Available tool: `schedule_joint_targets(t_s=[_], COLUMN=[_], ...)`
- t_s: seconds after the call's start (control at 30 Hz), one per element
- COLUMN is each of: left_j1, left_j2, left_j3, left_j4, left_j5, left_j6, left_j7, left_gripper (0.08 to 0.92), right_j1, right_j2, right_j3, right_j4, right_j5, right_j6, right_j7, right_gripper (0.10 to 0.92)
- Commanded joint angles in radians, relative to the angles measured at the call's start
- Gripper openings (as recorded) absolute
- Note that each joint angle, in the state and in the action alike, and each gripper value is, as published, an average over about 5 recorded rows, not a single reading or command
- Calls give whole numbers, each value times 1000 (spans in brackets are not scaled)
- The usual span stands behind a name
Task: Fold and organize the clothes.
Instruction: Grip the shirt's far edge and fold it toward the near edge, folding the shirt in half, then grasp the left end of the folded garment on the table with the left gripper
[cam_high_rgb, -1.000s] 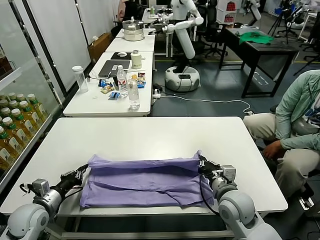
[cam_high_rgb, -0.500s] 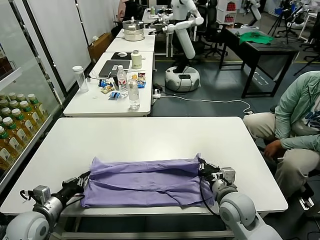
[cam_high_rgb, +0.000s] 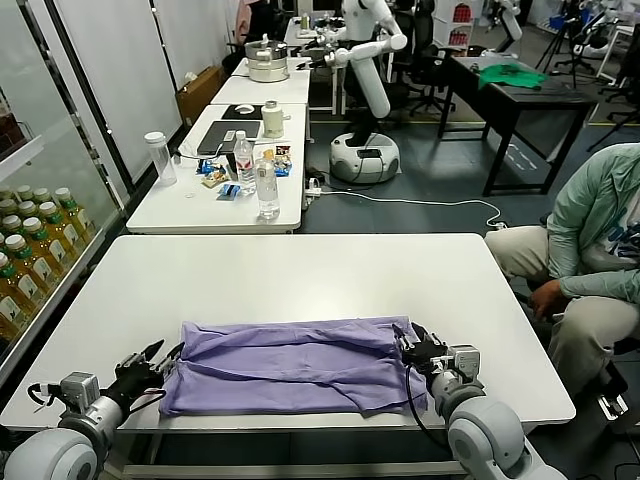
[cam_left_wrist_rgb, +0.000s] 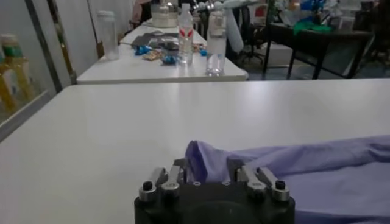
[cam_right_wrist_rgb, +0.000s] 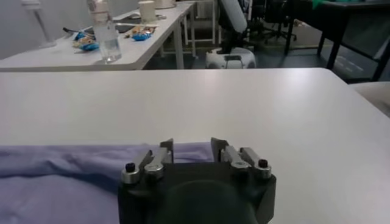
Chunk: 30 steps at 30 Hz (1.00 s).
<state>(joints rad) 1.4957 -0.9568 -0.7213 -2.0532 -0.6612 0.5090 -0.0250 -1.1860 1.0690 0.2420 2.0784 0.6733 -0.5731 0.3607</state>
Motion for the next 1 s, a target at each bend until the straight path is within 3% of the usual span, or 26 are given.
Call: schedule_joint_targets(t_s=[0.03,0.23,0.37,0.67,1.0], left_j1=[-12,-23,-39,-115,-137], left_j2=[-27,-51,-63,-67,-74], left_j3=[42,122,151,188,220], left_j4=[-27,4,16,81,106], left_j5=[-8,-7,-18,-50,-38], left_j6=[8,47,46,18,25], left_j7=[-139,-220,-266,-377,-387], left_gripper=[579,750,815,823,823], right_j1=[-24,-25,-29,-30,-27], right_j2=[-1,-4,-2,2,12], right_j3=[12,6,2,-4,-19], right_j4=[32,61,78,73,61], right_j5=[-7,-21,-30,-51,-69], right_j6=[-5,-6,-6,-6,-6], right_j7=[2,6,8,5,2], right_gripper=[632,789,820,823,823])
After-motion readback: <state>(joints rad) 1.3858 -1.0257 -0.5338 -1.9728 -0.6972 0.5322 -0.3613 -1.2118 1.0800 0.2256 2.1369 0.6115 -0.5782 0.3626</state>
